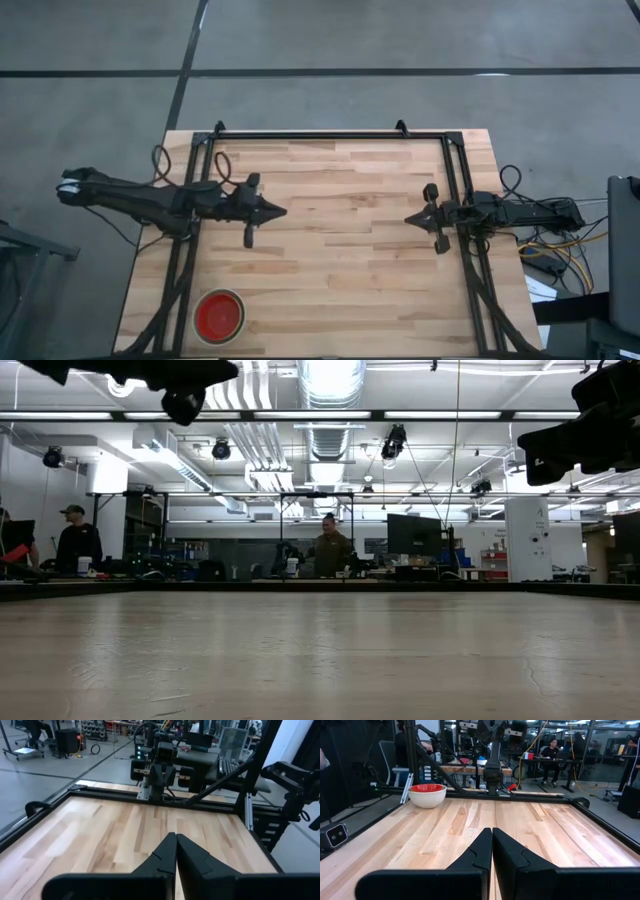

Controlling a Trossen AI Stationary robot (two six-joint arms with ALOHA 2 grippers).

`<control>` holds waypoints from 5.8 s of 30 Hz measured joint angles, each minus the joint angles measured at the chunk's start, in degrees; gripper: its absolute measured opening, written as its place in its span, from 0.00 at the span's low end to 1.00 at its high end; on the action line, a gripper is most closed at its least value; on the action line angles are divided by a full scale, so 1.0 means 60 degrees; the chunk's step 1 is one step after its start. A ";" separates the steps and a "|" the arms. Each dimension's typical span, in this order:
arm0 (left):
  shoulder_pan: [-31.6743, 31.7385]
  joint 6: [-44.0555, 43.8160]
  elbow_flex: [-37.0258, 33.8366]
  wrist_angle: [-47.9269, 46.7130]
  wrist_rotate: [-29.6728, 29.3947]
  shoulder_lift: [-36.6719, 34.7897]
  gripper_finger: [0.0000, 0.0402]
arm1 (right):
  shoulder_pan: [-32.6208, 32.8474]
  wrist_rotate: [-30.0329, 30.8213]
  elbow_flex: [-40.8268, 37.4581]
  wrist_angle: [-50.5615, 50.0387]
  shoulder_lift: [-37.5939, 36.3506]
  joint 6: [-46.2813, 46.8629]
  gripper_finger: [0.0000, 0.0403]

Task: Nest bowls inside each other
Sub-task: Return to Home Position

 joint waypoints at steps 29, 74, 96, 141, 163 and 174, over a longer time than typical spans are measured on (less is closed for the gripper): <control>0.0004 -0.0037 -0.3856 0.0559 -0.0018 -0.4498 0.04 | 0.0003 0.0000 0.0002 0.0000 0.0000 0.0000 0.02; 0.0000 -0.0565 -0.5609 -0.1258 0.0058 -0.6304 0.04 | 0.0000 0.0000 0.0002 0.0000 0.0000 0.0000 0.02; 0.0000 -0.0613 -0.5616 -0.1220 0.0011 -0.5836 0.04 | 0.0003 -0.0004 -0.0002 0.0000 0.0000 0.0000 0.02; 0.0003 -0.0623 -0.5623 -0.1144 0.0011 -0.5836 0.04 | 0.0000 0.0000 -0.0002 0.0000 0.0000 0.0000 0.02; 0.0000 -0.0621 -0.5623 -0.1140 0.0015 -0.5836 0.04 | 0.0000 0.0000 -0.0002 0.0000 0.0000 0.0000 0.02; 0.0004 -0.0623 -0.5623 -0.1140 0.0018 -0.5836 0.04 | 0.0001 0.0000 -0.0002 0.0000 0.0000 0.0000 0.02</control>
